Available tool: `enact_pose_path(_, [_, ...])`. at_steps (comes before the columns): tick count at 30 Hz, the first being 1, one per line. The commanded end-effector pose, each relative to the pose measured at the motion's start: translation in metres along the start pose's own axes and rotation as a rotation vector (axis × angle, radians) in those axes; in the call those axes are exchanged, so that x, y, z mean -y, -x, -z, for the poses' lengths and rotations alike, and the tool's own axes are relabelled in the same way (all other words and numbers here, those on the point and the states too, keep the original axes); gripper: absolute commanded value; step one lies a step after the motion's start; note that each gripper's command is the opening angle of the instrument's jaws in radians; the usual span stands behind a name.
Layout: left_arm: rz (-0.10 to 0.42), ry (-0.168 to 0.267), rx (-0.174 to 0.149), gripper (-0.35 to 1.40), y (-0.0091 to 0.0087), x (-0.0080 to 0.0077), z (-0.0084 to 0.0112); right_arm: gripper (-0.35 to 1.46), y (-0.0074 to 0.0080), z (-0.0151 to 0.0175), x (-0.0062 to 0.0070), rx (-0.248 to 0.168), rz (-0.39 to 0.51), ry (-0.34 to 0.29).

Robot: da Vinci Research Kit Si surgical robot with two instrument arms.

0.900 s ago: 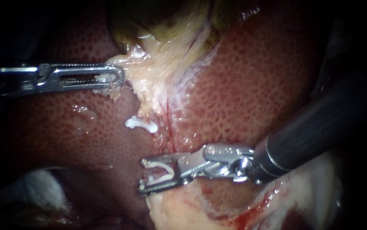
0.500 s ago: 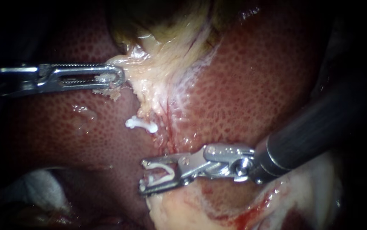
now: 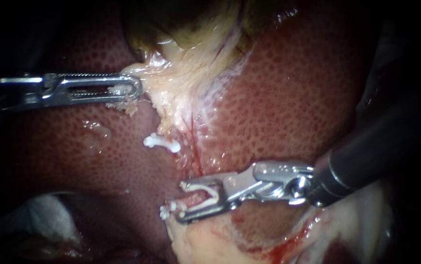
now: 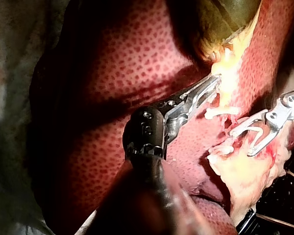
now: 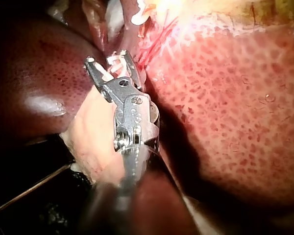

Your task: Clipping second clip right tube

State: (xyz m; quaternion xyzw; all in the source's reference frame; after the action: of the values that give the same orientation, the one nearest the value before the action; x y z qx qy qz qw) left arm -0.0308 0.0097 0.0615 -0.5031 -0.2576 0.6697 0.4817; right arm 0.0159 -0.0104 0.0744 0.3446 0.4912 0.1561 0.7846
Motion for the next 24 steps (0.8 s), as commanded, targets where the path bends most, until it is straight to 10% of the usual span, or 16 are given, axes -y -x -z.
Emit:
enact_pose_path(1, [0.0,0.001,0.0,-0.35,0.0,0.0,0.0,0.49,-0.0003,0.0007,-0.0001,-0.003,0.004,0.005])
enact_pose_path(24, [0.0,0.003,0.001,-0.35,0.0,-0.0002,0.0,0.5,0.0009,0.002,-0.0043,-0.005,0.002,0.081])
